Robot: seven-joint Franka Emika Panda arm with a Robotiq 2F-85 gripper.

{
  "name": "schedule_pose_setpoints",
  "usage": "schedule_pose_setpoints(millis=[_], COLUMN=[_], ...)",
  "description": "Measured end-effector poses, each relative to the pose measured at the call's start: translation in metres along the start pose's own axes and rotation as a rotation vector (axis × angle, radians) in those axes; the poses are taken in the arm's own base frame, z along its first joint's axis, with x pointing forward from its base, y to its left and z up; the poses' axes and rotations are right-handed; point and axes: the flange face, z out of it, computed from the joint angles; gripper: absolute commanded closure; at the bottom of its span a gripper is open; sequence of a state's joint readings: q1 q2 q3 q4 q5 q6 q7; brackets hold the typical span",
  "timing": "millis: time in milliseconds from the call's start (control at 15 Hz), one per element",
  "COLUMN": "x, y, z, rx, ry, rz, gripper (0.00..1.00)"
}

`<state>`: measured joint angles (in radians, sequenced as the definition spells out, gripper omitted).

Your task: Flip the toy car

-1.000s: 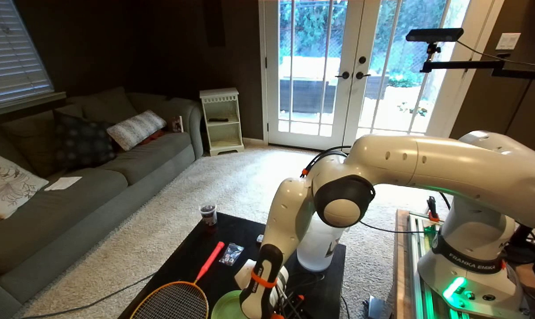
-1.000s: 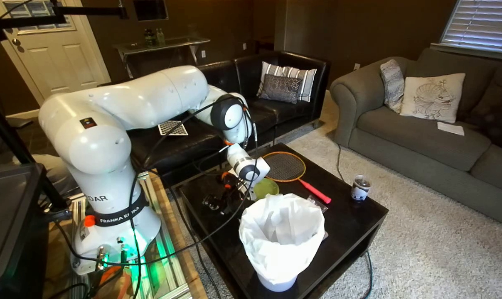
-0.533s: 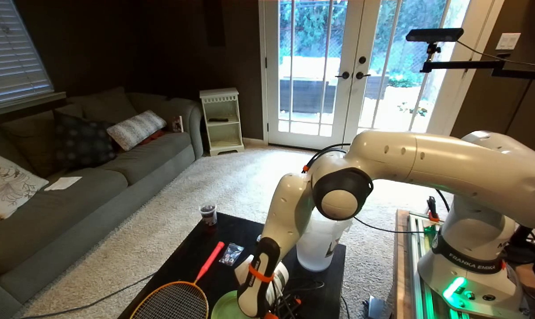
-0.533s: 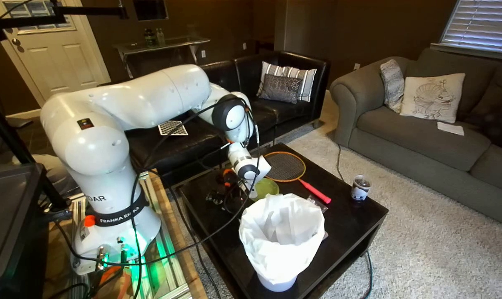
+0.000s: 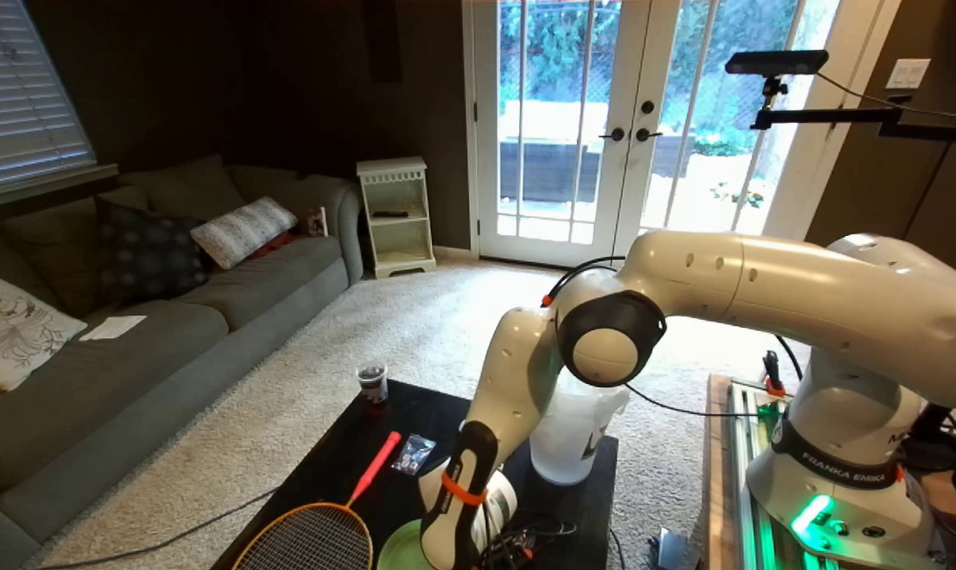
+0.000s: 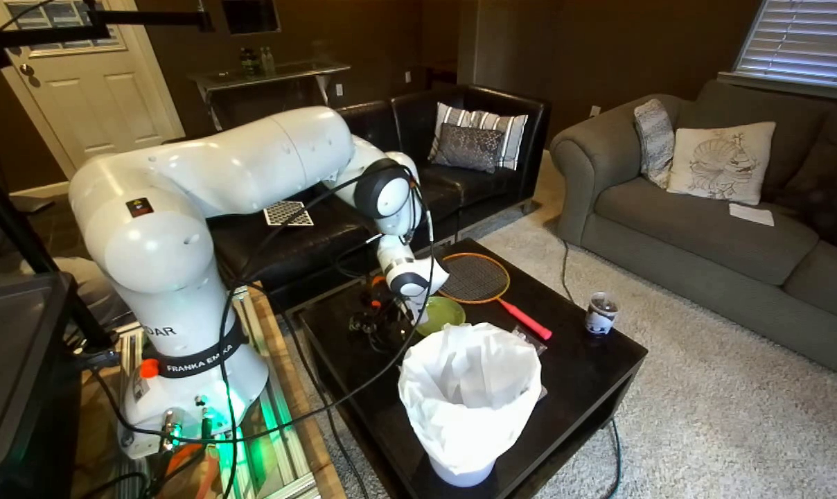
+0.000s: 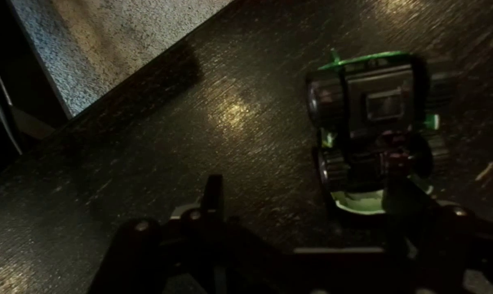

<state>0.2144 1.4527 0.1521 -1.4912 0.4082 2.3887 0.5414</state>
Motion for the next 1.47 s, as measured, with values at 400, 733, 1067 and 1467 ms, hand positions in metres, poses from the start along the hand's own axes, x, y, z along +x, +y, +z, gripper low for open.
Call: schedule_pose_setpoints(millis=[400,733,1067,1467], x=[0.0,-0.002,-0.008,-0.009], y=[-0.006,-0.001,0.004,0.012], z=[-0.003,-0.008,-0.013,-0.005], rx=[0.086,0.208,0.299,0.321], ry=[0.034,0.106,0.072,-0.016], rz=[-0.015,-0.042,-0.116,-0.184], gripper=[0.0,0.0,0.0,0.0])
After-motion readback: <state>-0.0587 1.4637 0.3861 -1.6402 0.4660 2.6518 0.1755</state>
